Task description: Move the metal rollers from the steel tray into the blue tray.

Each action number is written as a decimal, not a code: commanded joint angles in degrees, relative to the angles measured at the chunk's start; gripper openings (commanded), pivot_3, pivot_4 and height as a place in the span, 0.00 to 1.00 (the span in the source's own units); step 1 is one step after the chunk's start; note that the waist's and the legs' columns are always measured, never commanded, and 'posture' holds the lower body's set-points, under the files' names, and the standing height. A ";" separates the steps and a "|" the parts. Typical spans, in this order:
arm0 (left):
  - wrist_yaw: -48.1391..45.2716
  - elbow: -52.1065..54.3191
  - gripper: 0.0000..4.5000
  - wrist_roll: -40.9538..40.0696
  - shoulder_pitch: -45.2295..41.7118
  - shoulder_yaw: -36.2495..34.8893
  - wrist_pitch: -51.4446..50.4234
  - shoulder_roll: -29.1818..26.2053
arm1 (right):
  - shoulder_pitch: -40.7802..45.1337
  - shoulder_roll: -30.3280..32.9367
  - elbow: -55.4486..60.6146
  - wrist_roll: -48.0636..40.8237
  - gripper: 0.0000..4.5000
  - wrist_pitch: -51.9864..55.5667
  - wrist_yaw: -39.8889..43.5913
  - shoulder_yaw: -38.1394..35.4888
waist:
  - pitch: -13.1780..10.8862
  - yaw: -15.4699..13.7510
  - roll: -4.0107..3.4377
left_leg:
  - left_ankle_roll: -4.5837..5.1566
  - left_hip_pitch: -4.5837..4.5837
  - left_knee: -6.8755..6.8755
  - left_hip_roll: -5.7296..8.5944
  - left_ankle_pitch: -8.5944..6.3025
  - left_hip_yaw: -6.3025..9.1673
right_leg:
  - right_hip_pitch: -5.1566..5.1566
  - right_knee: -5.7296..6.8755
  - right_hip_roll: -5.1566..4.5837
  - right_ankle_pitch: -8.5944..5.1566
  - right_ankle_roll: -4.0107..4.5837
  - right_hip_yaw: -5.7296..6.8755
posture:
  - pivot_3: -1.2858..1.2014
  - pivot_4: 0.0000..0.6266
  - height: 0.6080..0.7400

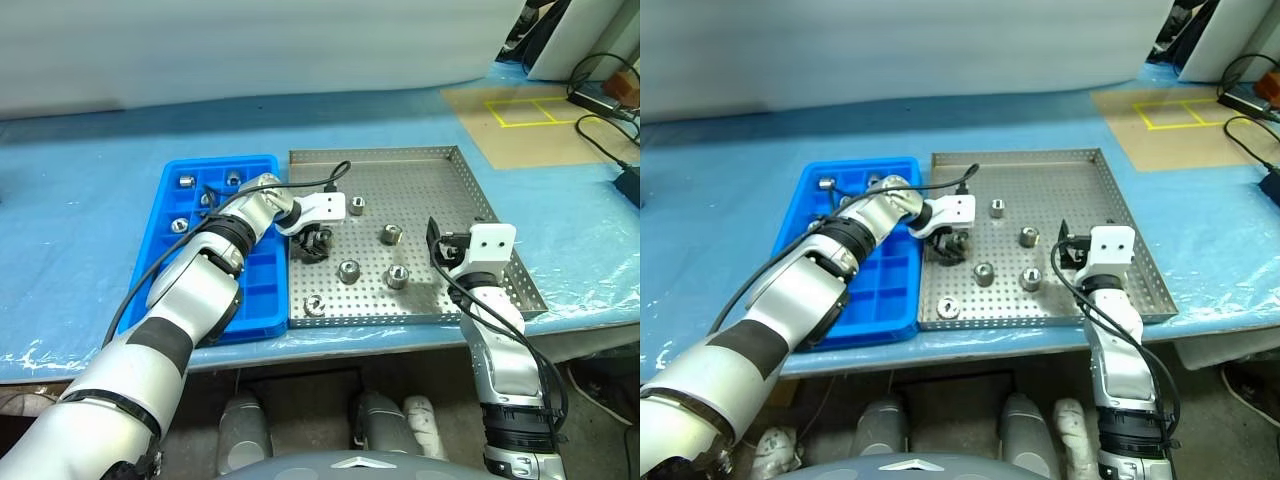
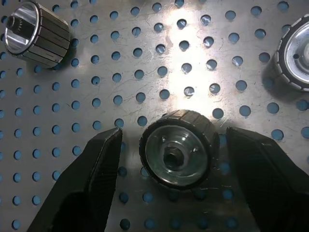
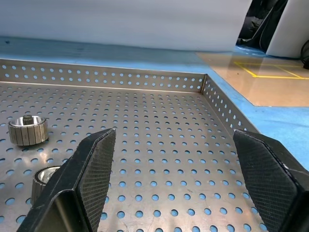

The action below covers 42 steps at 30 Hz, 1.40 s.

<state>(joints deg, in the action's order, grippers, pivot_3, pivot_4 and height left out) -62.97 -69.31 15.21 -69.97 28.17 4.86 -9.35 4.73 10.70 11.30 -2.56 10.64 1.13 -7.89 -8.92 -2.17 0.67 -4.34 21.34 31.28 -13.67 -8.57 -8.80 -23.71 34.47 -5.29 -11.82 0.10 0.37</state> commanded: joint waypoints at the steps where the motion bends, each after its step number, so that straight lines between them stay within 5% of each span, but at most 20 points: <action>1: -1.18 -0.28 0.81 1.46 1.21 -0.24 1.06 0.59 | 0.81 0.37 1.21 0.49 0.91 -0.73 -0.10 -0.55 | 0.00 0.00 0.00 | 0.01 -0.03 -0.01 0.00 -0.01 0.00 | 0.04 -0.02 0.00 0.00 0.00 0.00 | 0.39 0.24 1.00; 6: -0.19 -0.17 0.54 2.24 1.83 -1.03 1.61 0.19 | 1.01 0.26 2.23 0.83 0.91 0.29 -0.04 -0.05 | 0.00 -0.03 0.00 | 0.06 -0.20 -0.06 0.00 -0.04 0.00 | 0.31 -0.22 -0.02 0.00 0.00 0.04 | 0.39 0.24 1.00; 9: -2.33 0.10 0.54 1.79 2.43 -1.62 2.04 -0.04 | 0.97 -0.11 3.38 1.27 0.91 1.19 -0.30 0.60 | 0.00 0.00 0.00 | 0.11 -0.23 -0.06 0.01 -0.07 -0.01 | 0.40 -0.29 -0.02 0.00 0.00 0.04 | 0.39 0.24 1.00; 11: -2.64 0.34 0.44 1.65 2.66 -2.04 2.04 -0.19 | 1.11 -0.29 3.97 1.50 0.91 1.79 -0.44 0.88 | 0.00 0.01 0.00 | 0.11 -0.24 -0.07 0.00 -0.08 0.00 | 0.39 -0.31 -0.02 0.00 0.00 0.04 | 0.40 0.24 1.00; 21: -4.60 4.75 0.42 -4.96 2.50 -10.11 2.38 -2.81 | 3.22 -0.33 6.83 1.14 0.91 6.07 -0.57 1.34 | -0.04 0.26 -0.06 | 0.13 -0.18 -0.32 -0.01 -0.10 -0.03 | 0.41 -0.70 0.03 0.01 0.00 0.07 | 0.40 0.24 1.00; 29: -5.20 35.27 0.42 -15.95 14.86 -20.58 -9.86 -11.62 | 7.58 -0.07 12.02 -8.05 0.91 13.31 8.70 3.84 | -0.14 0.72 -0.17 | 0.10 -0.18 -0.55 -0.07 -0.15 -0.16 | 0.30 -0.81 0.09 0.00 0.02 0.05 | 0.42 0.24 1.00; 35: -2.10 72.05 0.42 -27.13 37.71 -29.81 -30.34 -21.14 | 16.30 6.77 6.44 -15.95 0.91 17.18 29.04 11.39 | -0.21 1.26 -0.27 | 0.06 -0.13 -0.58 -0.19 -0.31 -0.27 | 0.14 -0.81 0.13 -0.02 0.05 0.06 | 0.48 0.24 1.00; 42: 7.70 86.81 0.42 -32.32 52.42 -43.54 -40.08 -27.86 | 25.92 9.88 -6.43 -19.06 0.91 14.92 50.95 19.66 | -0.23 -1.11 -0.29 | 0.06 0.28 -0.53 -0.27 -0.30 -0.14 | -0.16 -0.71 0.11 -0.08 0.15 0.35 | 0.57 0.24 1.00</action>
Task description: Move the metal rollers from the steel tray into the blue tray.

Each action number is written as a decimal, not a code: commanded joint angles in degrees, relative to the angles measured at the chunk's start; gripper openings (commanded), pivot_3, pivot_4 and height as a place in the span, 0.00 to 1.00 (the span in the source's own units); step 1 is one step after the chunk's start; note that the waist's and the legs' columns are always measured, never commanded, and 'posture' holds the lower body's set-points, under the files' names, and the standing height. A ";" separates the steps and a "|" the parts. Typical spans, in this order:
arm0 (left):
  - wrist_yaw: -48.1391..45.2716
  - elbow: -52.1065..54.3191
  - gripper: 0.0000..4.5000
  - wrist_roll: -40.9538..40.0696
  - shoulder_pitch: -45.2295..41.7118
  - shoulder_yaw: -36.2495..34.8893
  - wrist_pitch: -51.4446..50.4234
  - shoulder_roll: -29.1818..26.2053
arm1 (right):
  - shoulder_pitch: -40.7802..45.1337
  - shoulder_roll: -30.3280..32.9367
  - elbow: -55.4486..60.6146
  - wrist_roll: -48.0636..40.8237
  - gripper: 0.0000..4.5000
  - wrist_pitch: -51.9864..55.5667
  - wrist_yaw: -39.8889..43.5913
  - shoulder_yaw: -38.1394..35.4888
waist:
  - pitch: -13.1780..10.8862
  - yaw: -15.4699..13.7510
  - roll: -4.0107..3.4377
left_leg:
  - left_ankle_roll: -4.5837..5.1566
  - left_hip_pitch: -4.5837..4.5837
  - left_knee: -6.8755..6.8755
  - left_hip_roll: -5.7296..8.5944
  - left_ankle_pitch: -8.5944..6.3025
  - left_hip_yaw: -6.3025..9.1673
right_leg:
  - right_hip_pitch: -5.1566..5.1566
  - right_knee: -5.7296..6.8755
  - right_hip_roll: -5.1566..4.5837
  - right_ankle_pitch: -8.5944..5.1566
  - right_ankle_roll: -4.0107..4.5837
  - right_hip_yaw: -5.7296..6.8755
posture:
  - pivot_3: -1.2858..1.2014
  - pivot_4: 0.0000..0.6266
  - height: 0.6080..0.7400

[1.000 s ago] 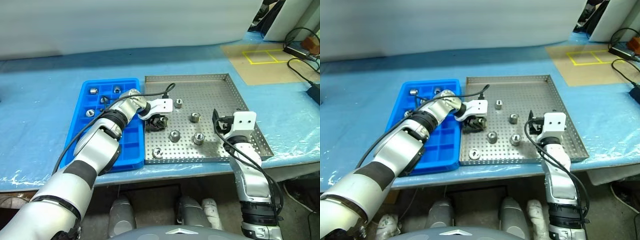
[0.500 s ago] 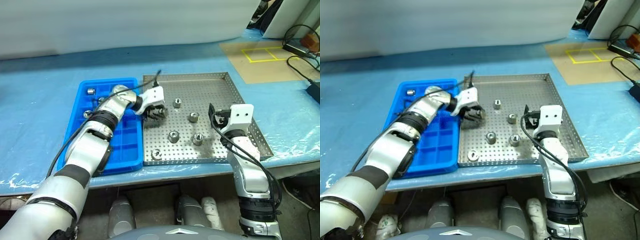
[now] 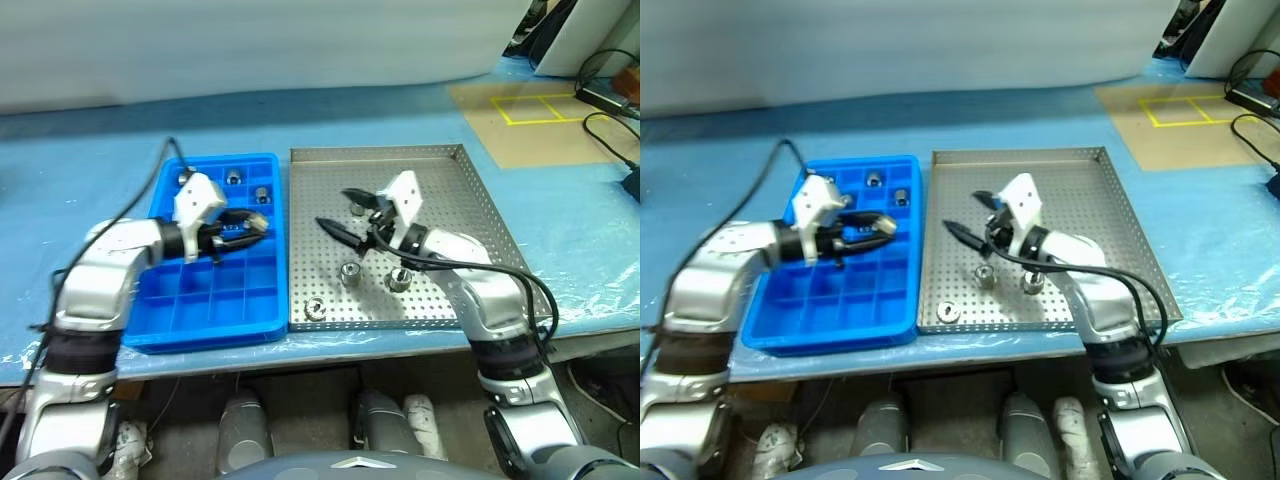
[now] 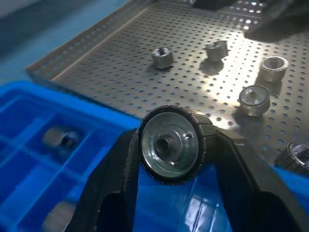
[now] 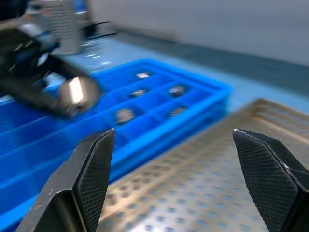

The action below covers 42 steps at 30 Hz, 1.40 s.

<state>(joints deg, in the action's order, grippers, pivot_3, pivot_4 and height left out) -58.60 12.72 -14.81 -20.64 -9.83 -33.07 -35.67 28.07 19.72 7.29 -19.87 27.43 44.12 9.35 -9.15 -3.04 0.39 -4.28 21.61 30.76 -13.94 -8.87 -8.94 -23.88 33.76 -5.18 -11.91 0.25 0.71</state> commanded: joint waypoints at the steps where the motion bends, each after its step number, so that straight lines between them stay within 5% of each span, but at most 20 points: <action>1: 4.47 6.35 0.42 -3.23 5.39 -8.01 -3.20 -1.95 | 3.74 0.89 -4.03 -2.04 0.91 -2.20 11.19 3.73 | 0.00 -0.75 0.00 | 0.00 0.03 0.00 0.02 0.00 0.01 | -0.01 -0.01 -0.01 0.00 0.00 0.01 | 0.58 0.24 1.00; 7: 9.95 13.26 0.42 -5.58 18.93 -15.95 -5.93 -2.07 | 10.61 -2.57 -13.74 -1.53 0.91 -6.27 20.48 6.09 | 0.01 -2.71 0.02 | 0.03 0.38 0.05 -0.03 -0.01 0.27 | -0.22 0.01 -0.06 -0.03 0.07 0.50 | 0.65 0.24 1.00; 13: 17.55 15.13 0.42 -2.12 27.36 -14.96 -4.21 -0.56 | 13.35 -5.32 -18.58 0.89 0.91 -8.88 20.92 6.58 | 0.02 -5.83 0.03 | 0.08 0.49 0.11 -0.08 -0.04 0.39 | -0.20 0.02 -0.12 -0.10 0.18 0.64 | 0.67 0.24 1.00; 21: 25.08 11.19 0.42 -1.57 22.91 -8.51 -2.73 4.05 | 13.63 -5.36 -17.02 1.74 0.91 -7.64 20.02 6.00 | 0.03 -7.37 0.05 | -0.01 0.26 0.34 -0.18 0.02 0.44 | -0.16 0.53 -0.12 -0.10 0.19 0.53 | 0.67 0.24 1.00; 31: 25.58 1.60 0.42 0.47 19.65 -5.42 -2.28 0.27 | 10.30 -3.46 -12.48 1.76 0.91 -5.51 15.76 4.71 | 0.12 -7.07 0.11 | -0.27 0.13 0.44 -0.15 0.18 0.45 | -0.29 0.95 -0.10 -0.19 0.31 0.45 | 0.64 0.24 1.00; 39: 20.28 3.78 1.00 -5.71 15.30 -4.68 -4.04 -1.59 | 8.76 -2.74 -10.24 1.75 0.91 -4.46 13.02 4.10 | 0.12 -7.00 0.10 | -0.29 0.08 0.43 -0.16 0.19 0.45 | -0.29 1.03 -0.09 -0.19 0.32 0.43 | 0.62 0.24 1.00; 42: 17.24 3.57 1.00 -7.47 12.63 -4.55 -3.50 -3.34 | 7.86 -1.73 -9.45 1.84 0.91 -4.70 12.44 3.57 | 0.13 -7.05 0.14 | -0.34 0.16 0.45 -0.11 0.23 0.45 | -0.29 1.00 -0.09 -0.19 0.32 0.43 | 0.60 0.24 1.00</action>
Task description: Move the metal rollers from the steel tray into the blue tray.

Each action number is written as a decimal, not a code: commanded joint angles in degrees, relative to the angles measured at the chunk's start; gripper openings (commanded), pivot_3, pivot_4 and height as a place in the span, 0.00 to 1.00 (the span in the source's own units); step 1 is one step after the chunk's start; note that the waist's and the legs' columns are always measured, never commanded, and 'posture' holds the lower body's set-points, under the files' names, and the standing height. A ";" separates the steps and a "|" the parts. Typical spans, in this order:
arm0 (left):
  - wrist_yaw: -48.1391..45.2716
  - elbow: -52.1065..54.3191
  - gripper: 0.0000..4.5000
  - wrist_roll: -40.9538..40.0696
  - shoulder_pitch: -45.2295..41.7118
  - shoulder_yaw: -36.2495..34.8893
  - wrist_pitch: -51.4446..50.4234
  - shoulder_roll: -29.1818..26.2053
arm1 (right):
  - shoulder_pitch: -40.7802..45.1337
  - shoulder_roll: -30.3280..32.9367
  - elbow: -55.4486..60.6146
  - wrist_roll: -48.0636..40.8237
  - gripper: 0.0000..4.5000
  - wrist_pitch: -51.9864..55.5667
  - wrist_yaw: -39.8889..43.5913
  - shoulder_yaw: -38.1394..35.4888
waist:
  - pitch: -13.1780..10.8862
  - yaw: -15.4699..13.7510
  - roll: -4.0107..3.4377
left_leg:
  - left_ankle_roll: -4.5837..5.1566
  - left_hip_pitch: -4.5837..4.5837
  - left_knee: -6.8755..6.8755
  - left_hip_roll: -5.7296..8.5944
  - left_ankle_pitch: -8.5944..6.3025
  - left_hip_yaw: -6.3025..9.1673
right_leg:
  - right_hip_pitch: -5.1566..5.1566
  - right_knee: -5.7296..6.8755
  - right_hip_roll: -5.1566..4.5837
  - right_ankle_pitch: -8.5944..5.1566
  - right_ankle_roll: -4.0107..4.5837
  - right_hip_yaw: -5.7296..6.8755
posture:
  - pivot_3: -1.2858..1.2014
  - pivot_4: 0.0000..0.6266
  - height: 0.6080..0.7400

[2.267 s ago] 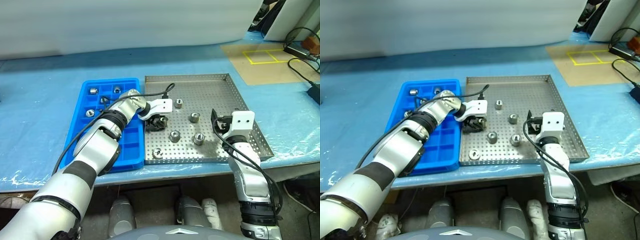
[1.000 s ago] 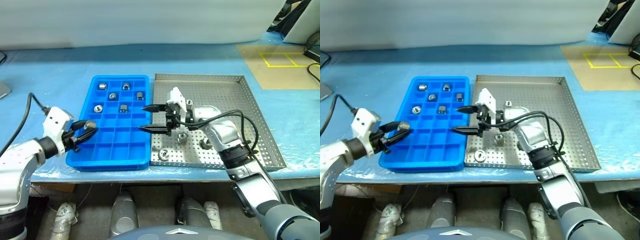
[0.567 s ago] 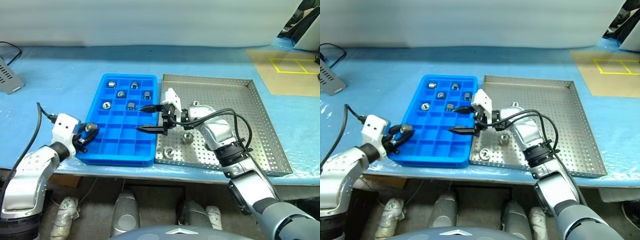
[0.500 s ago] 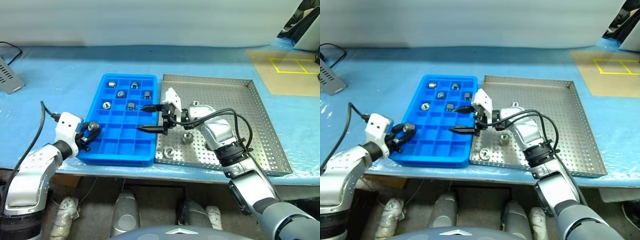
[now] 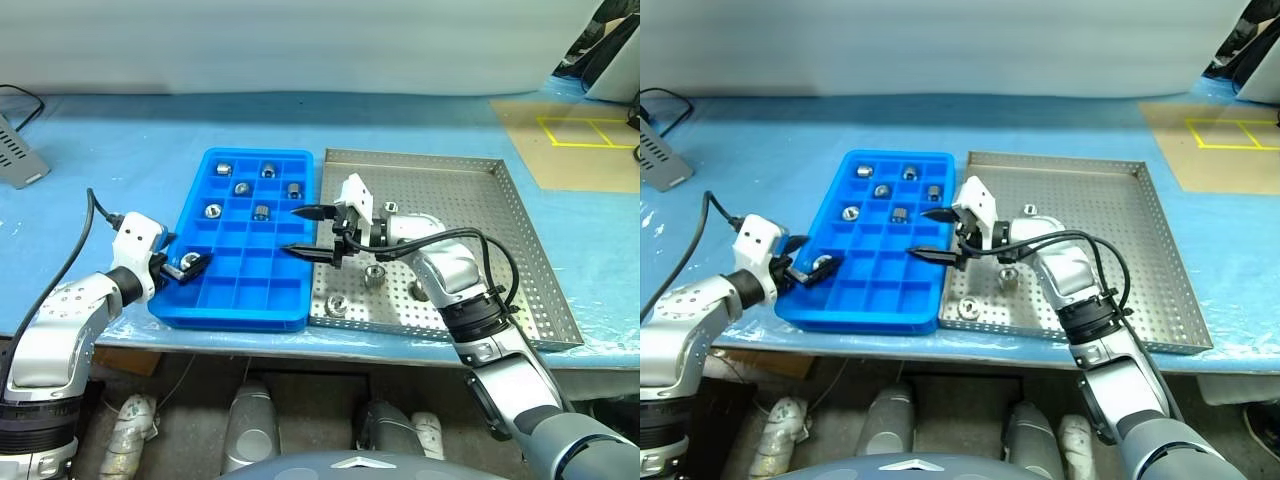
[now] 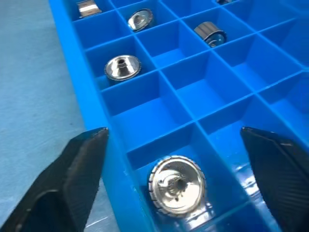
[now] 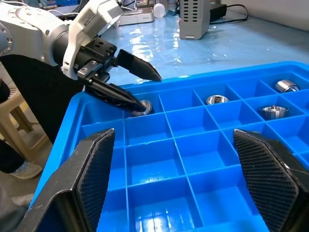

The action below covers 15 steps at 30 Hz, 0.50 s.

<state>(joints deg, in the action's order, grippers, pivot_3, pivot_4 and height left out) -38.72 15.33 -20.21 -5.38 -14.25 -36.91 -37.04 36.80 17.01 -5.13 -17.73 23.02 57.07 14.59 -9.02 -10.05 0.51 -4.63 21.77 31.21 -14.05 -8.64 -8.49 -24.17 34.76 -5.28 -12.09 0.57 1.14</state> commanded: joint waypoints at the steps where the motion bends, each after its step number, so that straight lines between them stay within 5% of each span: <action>1: -3.47 0.73 1.00 -2.56 -3.80 -0.09 0.52 -2.50 | -1.22 1.39 3.39 -0.60 0.91 -0.08 -0.54 -2.02 | 0.00 -0.05 0.04 | -0.05 0.03 0.00 0.01 0.03 0.00 | 0.00 -0.01 0.00 0.00 0.00 0.01 | 0.60 0.24 1.00; 7: -8.64 0.07 1.00 -8.72 -16.56 4.02 -2.00 -1.80 | -4.23 5.18 7.41 -6.56 0.91 5.11 -1.14 -9.06 | 0.00 0.15 0.05 | -0.11 0.08 0.05 0.05 0.10 0.00 | 0.00 -0.01 -0.01 0.00 0.00 -0.01 | 0.57 0.24 1.00; 15: -22.88 -14.50 1.00 -1.70 -33.57 25.25 4.44 3.87 | -12.27 11.77 13.50 -7.39 0.91 7.39 -5.98 -16.89 | 0.02 2.64 0.06 | -0.08 0.06 0.07 0.11 0.14 -0.02 | 0.03 -0.01 -0.01 0.02 -0.03 -0.11 | 0.51 0.24 1.00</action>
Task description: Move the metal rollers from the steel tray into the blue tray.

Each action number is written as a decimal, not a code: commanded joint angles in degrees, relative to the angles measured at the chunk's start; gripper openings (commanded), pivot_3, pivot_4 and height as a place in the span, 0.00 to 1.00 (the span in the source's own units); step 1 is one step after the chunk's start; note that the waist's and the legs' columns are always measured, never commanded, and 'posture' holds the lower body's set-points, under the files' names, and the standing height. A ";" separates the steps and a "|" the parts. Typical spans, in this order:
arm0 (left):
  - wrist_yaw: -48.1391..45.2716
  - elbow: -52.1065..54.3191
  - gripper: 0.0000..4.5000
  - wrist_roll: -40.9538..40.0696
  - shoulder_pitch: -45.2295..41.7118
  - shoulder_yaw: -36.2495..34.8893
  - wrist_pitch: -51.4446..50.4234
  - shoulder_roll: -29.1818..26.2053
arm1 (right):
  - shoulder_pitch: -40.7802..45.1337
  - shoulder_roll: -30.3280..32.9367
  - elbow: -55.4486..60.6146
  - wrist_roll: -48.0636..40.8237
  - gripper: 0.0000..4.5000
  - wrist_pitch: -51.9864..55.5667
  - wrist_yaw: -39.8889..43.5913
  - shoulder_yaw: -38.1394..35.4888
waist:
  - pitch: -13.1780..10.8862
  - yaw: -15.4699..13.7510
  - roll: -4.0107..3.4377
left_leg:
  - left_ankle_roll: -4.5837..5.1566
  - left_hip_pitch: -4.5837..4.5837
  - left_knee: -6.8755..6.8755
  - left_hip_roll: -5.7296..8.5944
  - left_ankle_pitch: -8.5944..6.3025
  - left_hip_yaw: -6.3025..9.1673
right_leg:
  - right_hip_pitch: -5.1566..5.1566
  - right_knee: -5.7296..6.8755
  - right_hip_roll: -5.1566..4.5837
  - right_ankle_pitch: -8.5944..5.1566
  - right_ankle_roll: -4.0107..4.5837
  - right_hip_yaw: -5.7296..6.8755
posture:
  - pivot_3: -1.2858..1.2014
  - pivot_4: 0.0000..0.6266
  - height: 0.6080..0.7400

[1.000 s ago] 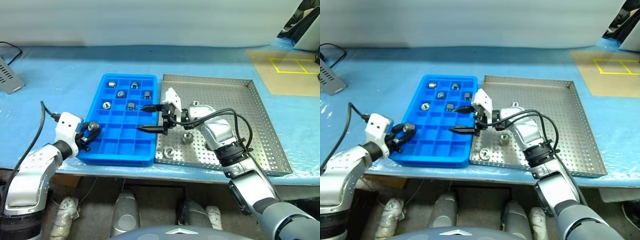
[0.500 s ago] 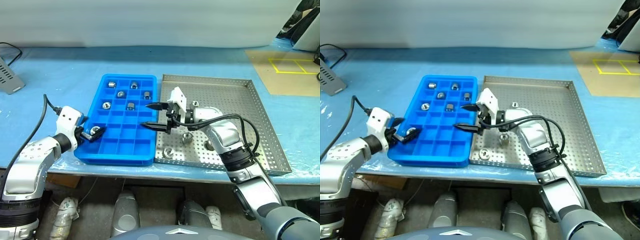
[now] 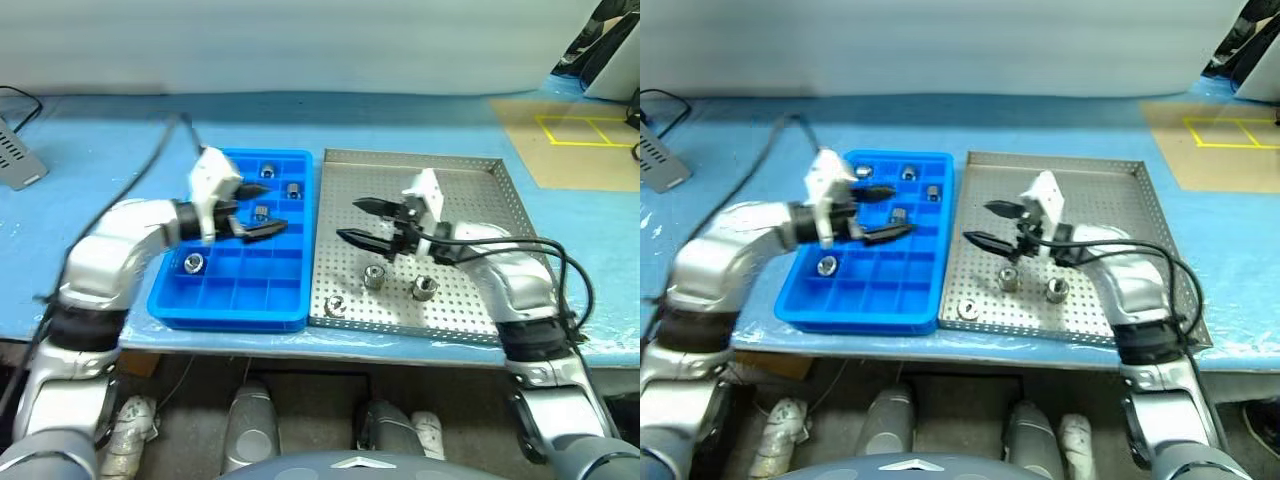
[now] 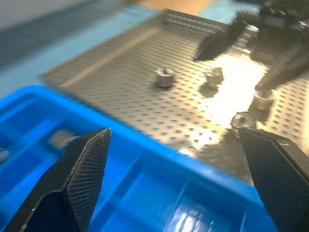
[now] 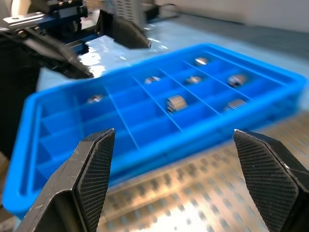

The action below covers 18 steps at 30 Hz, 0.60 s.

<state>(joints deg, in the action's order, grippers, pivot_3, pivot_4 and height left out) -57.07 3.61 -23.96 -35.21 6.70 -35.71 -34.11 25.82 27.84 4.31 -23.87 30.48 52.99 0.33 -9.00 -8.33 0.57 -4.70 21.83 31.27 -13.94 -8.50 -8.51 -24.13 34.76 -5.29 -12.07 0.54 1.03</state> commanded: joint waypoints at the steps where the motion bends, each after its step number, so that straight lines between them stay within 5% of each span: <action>1: -6.84 -5.04 1.00 4.00 -5.36 7.33 5.26 1.71 | -2.76 1.10 5.03 -1.22 0.91 -0.10 -2.86 -3.41 | 0.00 1.29 0.00 | 0.00 0.00 -0.01 0.00 0.00 0.00 | -0.02 0.00 0.04 0.01 -0.01 -0.03 | 0.49 0.24 1.00; 8: -14.56 -25.22 1.00 14.31 -14.78 17.77 18.64 9.88 | -11.42 0.45 12.44 -1.53 0.91 -0.02 -9.55 -6.73 | 0.00 3.99 0.00 | 0.03 -0.06 -0.06 0.05 0.00 -0.05 | -0.02 -0.05 0.10 0.01 -0.02 -0.24 | 0.43 0.24 1.00; 18: -17.03 -43.78 1.00 20.15 -20.27 18.06 29.13 19.20 | -21.86 -0.10 21.94 -3.02 0.91 1.76 -17.34 -10.65 | 0.01 5.98 0.01 | 0.26 -0.24 0.08 0.17 -0.12 -0.23 | 0.15 -0.10 0.08 0.04 -0.07 -0.58 | 0.38 0.24 1.00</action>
<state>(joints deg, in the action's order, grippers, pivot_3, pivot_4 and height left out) -73.68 -38.79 -4.69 -53.60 25.30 -8.60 -15.71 3.99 27.57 23.08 -25.83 32.52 36.73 -8.54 -8.99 -2.35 0.58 -4.43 21.56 31.36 -13.75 -8.62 -8.77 -23.97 34.65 -5.22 -12.03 0.46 0.42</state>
